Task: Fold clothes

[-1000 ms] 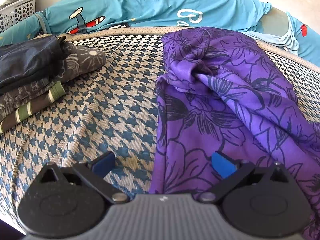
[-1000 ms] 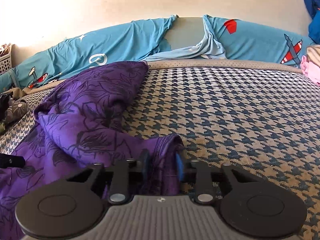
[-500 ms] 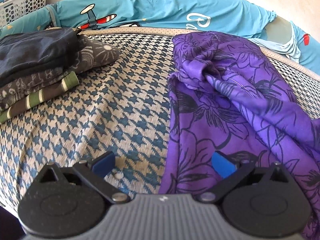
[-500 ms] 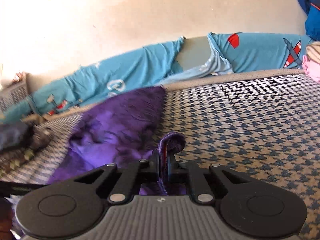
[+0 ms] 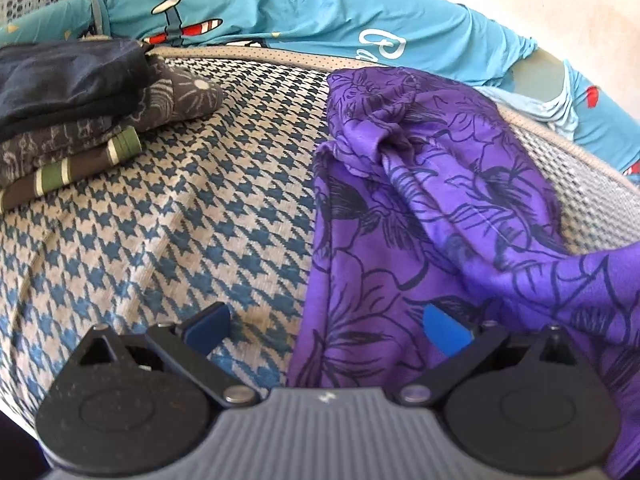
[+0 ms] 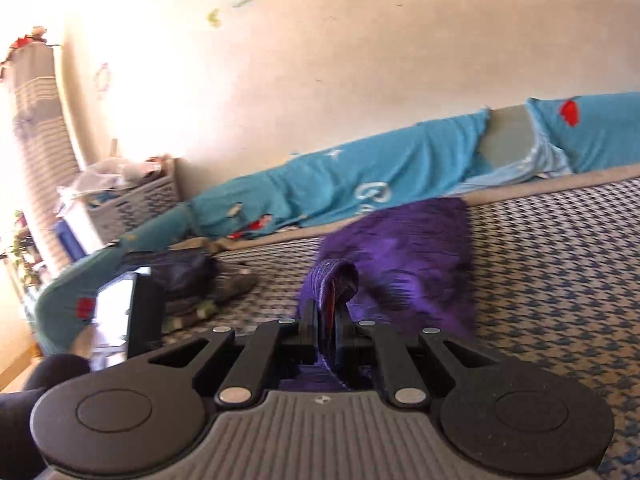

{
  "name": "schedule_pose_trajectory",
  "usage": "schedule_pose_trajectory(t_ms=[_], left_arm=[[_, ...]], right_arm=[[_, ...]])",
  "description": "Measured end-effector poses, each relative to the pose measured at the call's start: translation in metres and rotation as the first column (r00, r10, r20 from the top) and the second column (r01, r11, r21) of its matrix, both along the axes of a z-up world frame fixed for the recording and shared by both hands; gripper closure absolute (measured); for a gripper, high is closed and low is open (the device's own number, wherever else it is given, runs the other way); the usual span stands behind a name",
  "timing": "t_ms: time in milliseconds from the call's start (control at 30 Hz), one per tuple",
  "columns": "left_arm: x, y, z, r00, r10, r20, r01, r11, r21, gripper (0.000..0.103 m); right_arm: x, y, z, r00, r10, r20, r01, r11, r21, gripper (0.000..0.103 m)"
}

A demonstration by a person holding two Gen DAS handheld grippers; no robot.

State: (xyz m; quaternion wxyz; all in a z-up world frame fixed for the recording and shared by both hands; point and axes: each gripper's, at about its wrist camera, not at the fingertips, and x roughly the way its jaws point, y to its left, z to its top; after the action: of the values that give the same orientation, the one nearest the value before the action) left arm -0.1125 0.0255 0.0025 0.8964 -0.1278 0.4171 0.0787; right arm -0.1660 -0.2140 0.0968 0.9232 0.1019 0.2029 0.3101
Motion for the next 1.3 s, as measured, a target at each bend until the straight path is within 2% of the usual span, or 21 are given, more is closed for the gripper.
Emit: schedule_pose_trajectory(t_ms=[100,167,267,400,533,700,1000,1200,1300], left_arm=[[-0.002,0.005,0.002,1.0,0.0,0.013,0.001,0.998,-0.068,0.0],[-0.005,0.014,0.004,1.0,0.005,0.029,0.0,0.987,-0.159,0.0],[-0.01,0.029,0.006,0.999,0.02,0.049,-0.005,0.954,-0.3,0.0],[-0.014,0.043,0.007,0.997,0.036,0.067,-0.007,0.921,-0.39,0.0],[-0.02,0.056,0.015,0.994,0.055,0.094,-0.01,0.905,-0.424,0.0],[-0.03,0.075,0.02,0.989,0.117,0.096,-0.062,0.893,-0.447,0.0],[-0.042,0.097,0.024,0.978,0.189,0.082,-0.138,0.896,-0.422,0.0],[-0.038,0.092,0.021,0.983,0.167,0.072,-0.124,0.905,-0.408,0.0],[-0.037,0.088,0.019,0.986,0.155,0.065,-0.117,0.909,-0.399,0.0]], right_arm=[[-0.011,0.008,0.006,0.999,0.049,0.004,-0.049,0.999,0.022,0.094],[-0.018,0.013,0.009,0.997,0.079,0.01,-0.08,0.996,0.029,0.094],[-0.025,0.022,0.01,0.992,0.125,0.015,-0.126,0.992,0.027,0.094],[-0.03,0.035,0.006,0.984,0.178,0.01,-0.178,0.984,0.021,0.094],[-0.035,0.049,-0.001,0.973,0.231,0.01,-0.231,0.973,-0.01,0.094],[-0.034,0.065,-0.016,0.96,0.28,-0.024,-0.28,0.959,-0.044,0.094],[-0.035,0.107,-0.058,0.919,0.379,-0.11,-0.392,0.907,-0.154,0.094],[-0.029,0.124,-0.086,0.906,0.393,-0.159,-0.422,0.872,-0.248,0.094],[-0.028,0.13,-0.097,0.899,0.395,-0.191,-0.437,0.846,-0.305,0.089]])
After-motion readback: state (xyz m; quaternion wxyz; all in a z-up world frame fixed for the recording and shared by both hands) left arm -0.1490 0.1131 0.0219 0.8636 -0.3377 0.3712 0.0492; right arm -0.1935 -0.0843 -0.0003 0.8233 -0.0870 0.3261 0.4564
